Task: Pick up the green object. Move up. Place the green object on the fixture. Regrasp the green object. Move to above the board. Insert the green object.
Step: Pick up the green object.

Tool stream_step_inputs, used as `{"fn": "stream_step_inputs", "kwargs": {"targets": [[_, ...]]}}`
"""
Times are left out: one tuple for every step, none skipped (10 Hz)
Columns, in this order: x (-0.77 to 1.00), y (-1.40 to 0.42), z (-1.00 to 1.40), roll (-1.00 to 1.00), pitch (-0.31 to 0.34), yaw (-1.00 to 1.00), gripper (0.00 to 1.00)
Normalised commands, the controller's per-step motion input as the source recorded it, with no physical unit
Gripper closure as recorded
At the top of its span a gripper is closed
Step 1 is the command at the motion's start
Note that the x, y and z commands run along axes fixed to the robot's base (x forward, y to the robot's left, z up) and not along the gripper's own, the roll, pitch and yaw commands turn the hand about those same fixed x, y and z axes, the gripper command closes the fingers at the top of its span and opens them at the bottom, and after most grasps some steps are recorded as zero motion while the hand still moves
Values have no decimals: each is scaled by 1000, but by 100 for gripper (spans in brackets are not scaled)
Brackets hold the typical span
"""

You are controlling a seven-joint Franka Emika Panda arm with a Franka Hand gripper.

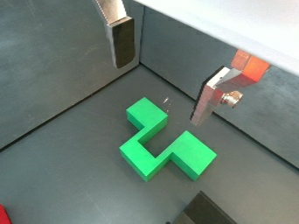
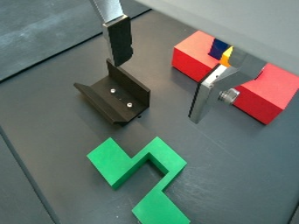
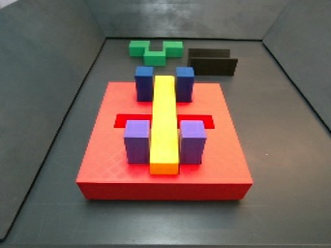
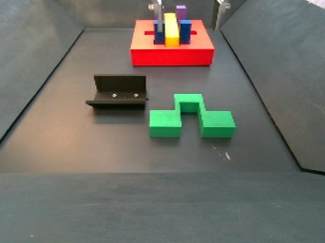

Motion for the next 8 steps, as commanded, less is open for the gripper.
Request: {"fn": "stream_step_inputs", "kwargs": {"targets": [[0,17,0,0,0,0,0],[-49,-29,-191,43,-19,0,0],[-60,-117,-337,7,-49,0,0],[-94,-131,-431,0,-83,0,0],[-111,-97,-431,0,-89,0,0],[-29,0,-400,0,-59,0,0],[-3,0,-446,0,-66,0,0],[0,0,-471,4,-54,0,0]]}}
